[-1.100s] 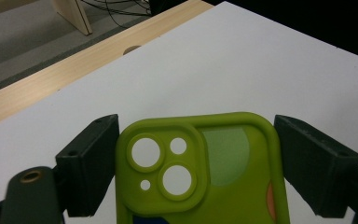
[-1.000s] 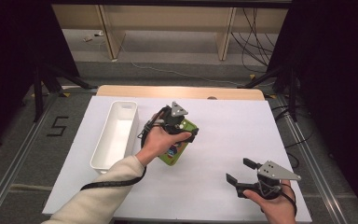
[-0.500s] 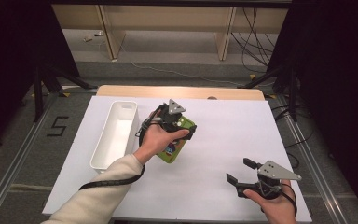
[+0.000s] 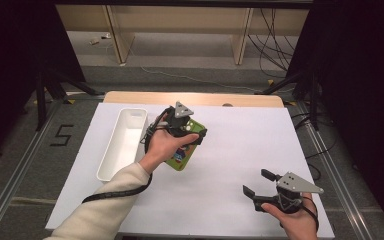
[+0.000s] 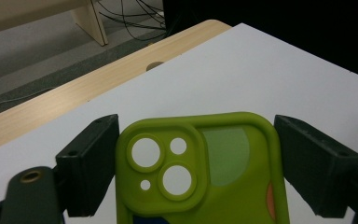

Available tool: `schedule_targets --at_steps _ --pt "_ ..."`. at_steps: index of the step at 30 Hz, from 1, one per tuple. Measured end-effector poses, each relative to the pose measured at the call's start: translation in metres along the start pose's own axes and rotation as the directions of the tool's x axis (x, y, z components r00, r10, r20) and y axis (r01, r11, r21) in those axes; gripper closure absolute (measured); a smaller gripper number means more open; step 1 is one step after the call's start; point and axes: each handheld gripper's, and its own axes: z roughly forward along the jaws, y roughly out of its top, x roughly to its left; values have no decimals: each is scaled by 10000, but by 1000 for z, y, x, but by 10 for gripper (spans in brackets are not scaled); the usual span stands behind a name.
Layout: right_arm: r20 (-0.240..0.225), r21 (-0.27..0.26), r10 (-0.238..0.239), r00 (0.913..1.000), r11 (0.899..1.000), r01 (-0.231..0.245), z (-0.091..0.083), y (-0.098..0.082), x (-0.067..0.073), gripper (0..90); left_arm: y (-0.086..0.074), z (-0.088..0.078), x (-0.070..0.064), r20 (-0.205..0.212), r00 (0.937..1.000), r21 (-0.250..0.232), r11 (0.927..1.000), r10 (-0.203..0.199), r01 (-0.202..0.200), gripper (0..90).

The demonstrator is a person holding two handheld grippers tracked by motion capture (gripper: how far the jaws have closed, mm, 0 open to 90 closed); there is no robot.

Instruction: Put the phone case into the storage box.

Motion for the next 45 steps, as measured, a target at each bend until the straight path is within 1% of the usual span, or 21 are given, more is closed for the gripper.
schedule_targets --at_steps 5,12,13,14,23,27,31,36,43,45 --pt "-16 9 16 10000 10000 -16 0 0 0 149 2 -3 3 -44 9999 -100 9998 -151 150 169" --pt "6 7 13 10000 10000 -13 0 0 0 149 4 -6 8 -183 9997 -217 9996 -181 177 169" --pt "7 1 19 10000 10000 -19 0 0 0 149 4 -7 8 -185 9996 -239 9995 -233 228 169" --pt "5 4 22 10000 10000 -22 0 0 0 149 4 -7 9 -199 9996 -229 9996 -193 188 169" --pt "27 1 4 10000 10000 -4 0 0 0 149 7 -13 14 -337 9989 -400 9987 -324 311 169" --pt "22 6 10 10000 10000 -10 0 0 0 149 9 -15 17 -440 9986 -458 9986 -291 271 169" --pt "25 -3 16 10000 10000 -16 0 0 0 149 9 -16 18 -473 9981 -539 9979 -393 367 169" --pt "20 -8 18 10000 10000 -17 0 0 0 149 10 -18 21 -539 9978 -581 9977 -373 342 169" --pt "28 -7 17 10000 10000 -17 0 0 0 149 12 -21 25 -697 9962 -741 9962 -513 462 169" --pt "33 -7 12 10000 10000 -12 0 0 0 149 12 -22 26 -747 9961 -773 9962 -459 401 169"
